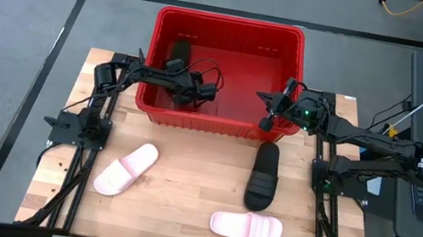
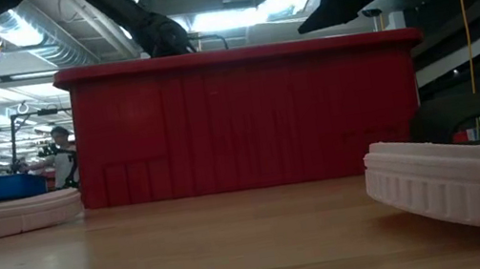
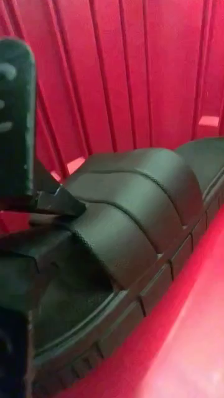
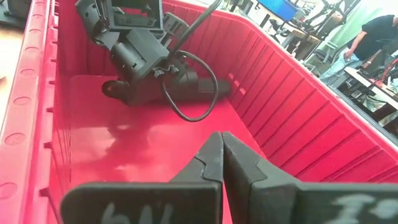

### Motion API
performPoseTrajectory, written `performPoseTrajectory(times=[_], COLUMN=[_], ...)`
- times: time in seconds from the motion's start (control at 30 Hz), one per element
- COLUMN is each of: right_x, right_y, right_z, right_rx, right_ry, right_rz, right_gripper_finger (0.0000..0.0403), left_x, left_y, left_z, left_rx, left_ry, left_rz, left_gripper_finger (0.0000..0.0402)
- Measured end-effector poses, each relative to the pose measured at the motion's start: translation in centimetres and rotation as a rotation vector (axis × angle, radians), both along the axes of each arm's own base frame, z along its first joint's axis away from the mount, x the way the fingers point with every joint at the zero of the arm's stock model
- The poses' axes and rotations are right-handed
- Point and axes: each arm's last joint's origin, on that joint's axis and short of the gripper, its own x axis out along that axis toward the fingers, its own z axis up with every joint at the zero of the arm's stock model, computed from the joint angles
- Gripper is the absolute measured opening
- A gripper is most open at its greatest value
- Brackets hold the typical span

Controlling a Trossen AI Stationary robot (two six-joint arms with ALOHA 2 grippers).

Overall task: Pick and place slides into bin
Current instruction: Put the left black slides into the red bin, then put the black slides into the red bin

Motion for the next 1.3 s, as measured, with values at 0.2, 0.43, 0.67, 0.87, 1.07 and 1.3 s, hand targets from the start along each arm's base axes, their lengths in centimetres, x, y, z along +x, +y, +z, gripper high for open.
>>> performPoseTrajectory(times=[0.2, 0.43, 0.67, 0.87, 1.07, 1.3], right_x=[0.0, 0.0, 0.1, 0.1, 0.1, 0.1], right_y=[0.0, 0.0, 0.1, 0.2, 0.2, 0.2], right_z=[0.0, 0.0, 0.0, 0.0, 0.0, 0.0], right_rx=[0.000, 0.000, 0.013, 0.024, 0.024, 0.024], right_ry=[0.000, 0.000, -0.004, -0.008, -0.008, -0.008], right_rz=[0.000, 0.000, 0.051, 0.094, 0.094, 0.094], right_gripper_finger=[0.0006, 0.0006, 0.0006, 0.0006, 0.0006, 0.0006], left_x=[0.4, 0.5, 0.5, 0.5, 0.5, 0.2], left_y=[0.1, 0.1, 0.2, 0.1, 0.0, -0.3], left_z=[-0.2, -0.2, -0.3, -0.4, -0.1, 2.1], left_rx=[-0.041, -0.055, -0.059, -0.107, -0.120, -0.122], left_ry=[-0.077, -0.119, -0.144, -0.171, -0.182, -0.233], left_rz=[0.008, 0.019, 0.036, 0.043, 0.043, 0.017], left_gripper_finger=[0.0061, 0.0099, 0.0121, 0.0125, 0.0125, 0.0126])
